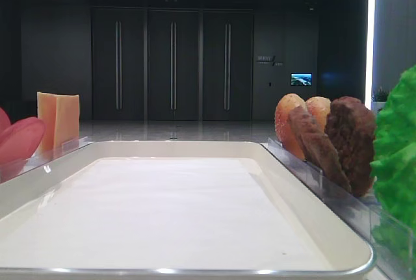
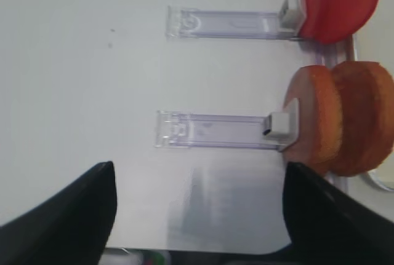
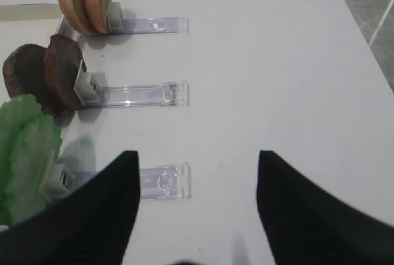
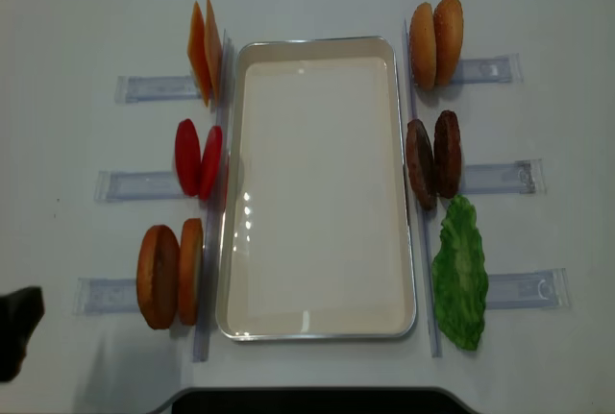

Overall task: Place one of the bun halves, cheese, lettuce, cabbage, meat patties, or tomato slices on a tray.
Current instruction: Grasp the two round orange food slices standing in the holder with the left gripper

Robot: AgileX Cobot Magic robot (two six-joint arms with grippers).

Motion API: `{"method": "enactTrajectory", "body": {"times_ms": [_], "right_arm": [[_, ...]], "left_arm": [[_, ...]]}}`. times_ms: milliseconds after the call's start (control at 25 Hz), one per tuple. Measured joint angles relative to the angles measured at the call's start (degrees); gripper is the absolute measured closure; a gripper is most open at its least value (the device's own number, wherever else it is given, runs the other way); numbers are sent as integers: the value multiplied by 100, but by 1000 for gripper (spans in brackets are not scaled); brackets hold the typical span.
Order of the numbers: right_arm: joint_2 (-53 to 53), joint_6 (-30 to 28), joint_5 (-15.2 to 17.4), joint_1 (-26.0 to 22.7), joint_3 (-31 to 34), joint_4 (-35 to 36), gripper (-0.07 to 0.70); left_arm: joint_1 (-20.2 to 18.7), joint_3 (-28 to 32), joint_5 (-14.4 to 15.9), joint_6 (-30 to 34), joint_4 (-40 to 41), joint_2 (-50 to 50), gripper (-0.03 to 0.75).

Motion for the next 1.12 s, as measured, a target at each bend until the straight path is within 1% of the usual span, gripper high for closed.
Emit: {"method": "enactTrajectory", "body": {"times_ms": [80, 160, 240, 320, 440, 520, 720, 800, 840, 880, 1000, 1080, 1120], "right_arm": [[0, 0, 0, 0, 0, 0, 230], [0, 0, 0, 0, 0, 0, 230], [0, 0, 0, 0, 0, 0, 230], [0, 0, 0, 0, 0, 0, 230], [0, 0, 0, 0, 0, 0, 230], [0, 0, 0, 0, 0, 0, 230], [0, 0, 0, 0, 0, 0, 230], [0, 0, 0, 0, 0, 0, 230], [0, 0, 0, 0, 0, 0, 230], [0, 0, 0, 0, 0, 0, 230], [0, 0, 0, 0, 0, 0, 230], [0, 0, 0, 0, 0, 0, 230], [0, 0, 0, 0, 0, 0, 230]], "left_arm": [[0, -325, -192, -18, -268, 1078, 74], [0, -757, -227, -18, -385, 2215, 77], [0, -1111, -228, -43, -322, 3074, 82], [0, -1314, -289, -170, -268, 3681, 88], [0, -1392, -547, -284, -433, 4003, 99], [0, -1398, -641, -324, -674, 4053, 103], [0, -1398, -682, -524, -1280, 4090, 113], [-83, -1398, -671, -643, -1381, 4090, 123], [-192, -1403, -665, -794, -1294, 4090, 131], [-393, -1410, -659, -1000, -1120, 4090, 139], [-1189, -1520, -665, -1780, -479, 4154, 150], [-1725, -1657, -683, -2222, -222, 4294, 153], [-1921, -1746, -683, -2430, -133, 4395, 154]]}}
